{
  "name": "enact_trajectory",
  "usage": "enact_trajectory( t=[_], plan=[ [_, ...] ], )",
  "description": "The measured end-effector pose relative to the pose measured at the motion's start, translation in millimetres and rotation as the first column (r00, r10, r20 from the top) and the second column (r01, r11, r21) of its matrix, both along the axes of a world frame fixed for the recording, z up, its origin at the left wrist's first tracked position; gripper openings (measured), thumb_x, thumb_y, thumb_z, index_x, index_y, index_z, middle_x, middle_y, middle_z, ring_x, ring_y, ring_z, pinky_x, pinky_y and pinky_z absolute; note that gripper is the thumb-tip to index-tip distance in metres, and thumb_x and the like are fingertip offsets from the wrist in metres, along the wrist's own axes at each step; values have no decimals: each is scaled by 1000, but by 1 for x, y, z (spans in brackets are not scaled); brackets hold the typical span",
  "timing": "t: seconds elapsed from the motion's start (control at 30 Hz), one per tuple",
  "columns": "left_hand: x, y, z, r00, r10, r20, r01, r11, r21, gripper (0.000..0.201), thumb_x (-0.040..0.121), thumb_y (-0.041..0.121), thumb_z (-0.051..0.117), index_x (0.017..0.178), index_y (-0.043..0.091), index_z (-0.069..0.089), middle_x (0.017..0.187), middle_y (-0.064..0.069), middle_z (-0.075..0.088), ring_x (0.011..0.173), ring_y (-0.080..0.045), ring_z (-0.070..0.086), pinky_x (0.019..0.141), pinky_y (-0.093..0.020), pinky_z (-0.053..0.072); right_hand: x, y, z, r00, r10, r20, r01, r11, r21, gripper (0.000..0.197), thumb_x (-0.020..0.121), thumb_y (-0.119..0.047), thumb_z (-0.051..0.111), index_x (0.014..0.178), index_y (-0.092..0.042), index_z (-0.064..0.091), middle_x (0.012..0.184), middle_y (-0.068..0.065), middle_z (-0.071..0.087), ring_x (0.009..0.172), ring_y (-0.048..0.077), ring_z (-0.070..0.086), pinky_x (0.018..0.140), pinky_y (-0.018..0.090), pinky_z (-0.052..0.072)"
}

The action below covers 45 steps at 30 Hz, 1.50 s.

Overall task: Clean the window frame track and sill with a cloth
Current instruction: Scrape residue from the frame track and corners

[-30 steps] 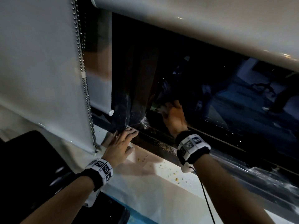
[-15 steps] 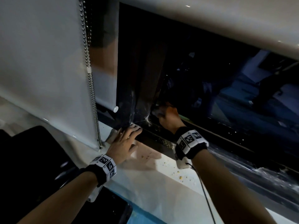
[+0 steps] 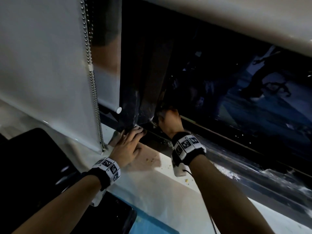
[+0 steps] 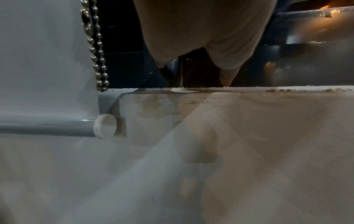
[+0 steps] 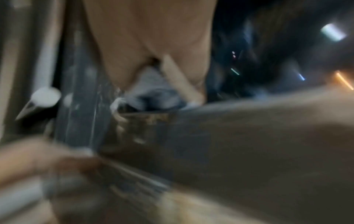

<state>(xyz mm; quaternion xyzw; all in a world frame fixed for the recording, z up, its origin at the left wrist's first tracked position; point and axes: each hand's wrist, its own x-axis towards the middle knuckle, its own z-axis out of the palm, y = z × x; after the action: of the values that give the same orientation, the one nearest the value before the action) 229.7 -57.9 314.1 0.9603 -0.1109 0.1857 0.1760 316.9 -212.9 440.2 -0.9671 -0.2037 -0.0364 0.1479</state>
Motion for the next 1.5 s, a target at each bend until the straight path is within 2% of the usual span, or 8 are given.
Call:
enact_trajectory(
  t=[0.23, 0.33, 0.5, 0.73, 0.87, 0.97, 1.1, 1.5],
  plan=[
    [-1, 1, 1, 1000, 26, -8, -27, 1000, -12, 71, 76, 29, 69, 140, 25, 38, 145, 9, 32, 131, -6, 23, 107, -40, 19, -18, -60, 24, 932, 287, -220, -202, 918, 342, 23, 85, -7, 60, 106, -11, 69, 102, -8, 66, 88, -15, 57, 79, 4, 42],
    [-1, 2, 3, 1000, 19, -21, -19, 1000, -8, 71, 78, 31, 67, 141, 27, 35, 146, 12, 29, 134, -5, 22, 109, -39, 18, 3, -62, 19, 995, 35, -95, 2, 933, 361, 28, 84, -23, 56, 109, -17, 67, 112, 4, 66, 95, 10, 60, 88, 24, 45],
    [-2, -3, 3, 998, 45, -34, -47, 998, -51, 70, 73, 18, 69, 137, 24, 41, 146, 9, 30, 134, -6, 20, 112, -37, 11, -14, -12, -12, 1000, -14, -21, 13, 997, -80, 31, 89, -29, 47, 116, -20, 58, 118, 14, 60, 110, 39, 51, 99, 44, 38],
    [-1, -4, 0, 999, 40, 19, -40, 999, -16, 65, 76, 26, 71, 135, 22, 43, 143, 7, 33, 130, -15, 34, 104, -39, 22, -35, -63, -16, 951, 305, -45, -302, 951, 65, 39, 85, -16, 55, 124, -20, 59, 124, 7, 60, 113, 26, 54, 97, 37, 44],
    [-1, -3, 2, 999, 33, 27, -34, 999, 13, 68, 77, 26, 69, 138, 22, 41, 144, 6, 35, 132, -10, 27, 104, -32, 16, -18, -83, 12, 987, 153, -56, -118, 908, 402, 28, 89, -15, 54, 114, -21, 66, 116, 0, 67, 105, 4, 60, 90, 14, 45],
    [0, -4, 1, 999, 36, -8, -36, 999, 1, 65, 79, 29, 62, 140, 24, 38, 145, 8, 30, 133, -12, 29, 106, -39, 23, -1, -73, 1, 995, -95, 29, 89, 986, 144, 36, 91, -41, 43, 118, -22, 59, 123, 8, 59, 115, 31, 53, 98, 34, 41],
    [-2, -9, 0, 998, 61, -17, -61, 998, -31, 69, 76, 22, 68, 139, 24, 40, 145, 8, 31, 134, -14, 30, 105, -42, 24, -29, -33, -18, 990, -141, 28, 143, 984, -109, 44, 92, -37, 43, 133, -21, 42, 135, 9, 44, 125, 42, 32, 103, 55, 26],
    [-10, -15, 22, 992, 70, 107, -50, 983, -176, 42, 84, 18, 64, 125, 18, 53, 128, 3, 51, 113, -17, 49, 95, -31, 36, -39, -71, -1, 971, 216, -99, -201, 969, 141, 39, 82, -19, 43, 115, -12, 63, 116, 10, 63, 108, 25, 58, 94, 30, 45]
  ],
)
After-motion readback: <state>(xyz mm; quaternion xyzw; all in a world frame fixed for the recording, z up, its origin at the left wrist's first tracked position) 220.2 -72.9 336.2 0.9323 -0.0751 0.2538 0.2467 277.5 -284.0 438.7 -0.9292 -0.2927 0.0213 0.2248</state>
